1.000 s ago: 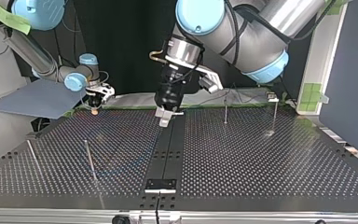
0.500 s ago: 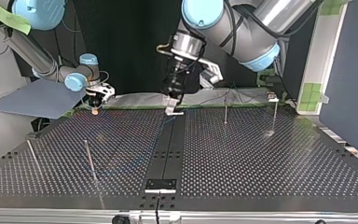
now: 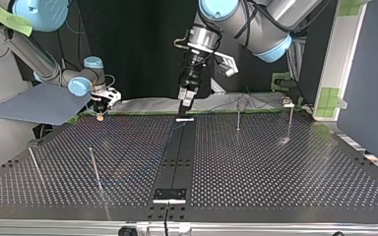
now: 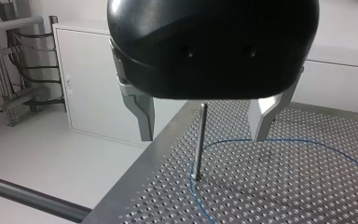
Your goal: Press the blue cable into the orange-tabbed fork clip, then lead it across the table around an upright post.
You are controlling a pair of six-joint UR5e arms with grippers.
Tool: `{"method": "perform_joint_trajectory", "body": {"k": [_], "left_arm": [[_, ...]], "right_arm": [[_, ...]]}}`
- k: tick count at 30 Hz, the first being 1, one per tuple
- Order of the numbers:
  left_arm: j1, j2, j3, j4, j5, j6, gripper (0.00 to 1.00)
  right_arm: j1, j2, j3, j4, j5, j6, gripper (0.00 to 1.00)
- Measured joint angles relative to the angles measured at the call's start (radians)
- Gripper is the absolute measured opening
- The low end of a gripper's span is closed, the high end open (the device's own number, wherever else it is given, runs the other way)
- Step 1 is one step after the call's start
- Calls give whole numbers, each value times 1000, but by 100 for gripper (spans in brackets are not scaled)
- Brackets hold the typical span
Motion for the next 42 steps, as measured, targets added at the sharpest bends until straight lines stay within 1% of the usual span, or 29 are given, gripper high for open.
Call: {"method": "perform_joint_trajectory", "body": {"k": [10, 20, 25, 27, 32, 35, 42], "left_arm": [[0, 0, -104, 99, -6, 1, 100], [2, -2, -199, 117, -10, 0, 100], [8, -4, -251, 122, -39, 0, 100], [10, -5, -272, 134, -43, -10, 100], [12, -5, -323, 178, -19, -49, 100], [16, -5, -349, 198, -9, -61, 100], [25, -6, -355, 206, 9, -66, 100]], "right_arm": [[2, 0, -2, 0, 0, 0, 0], [3, 0, -2, 9, 0, 0, 0], [5, 0, -3, 9, 0, 0, 0], [5, 0, -3, 9, 0, 0, 0], [5, 0, -4, 9, 0, 0, 0], [5, 0, -5, 9, 0, 0, 0], [6, 0, -5, 9, 0, 0, 0]]}}
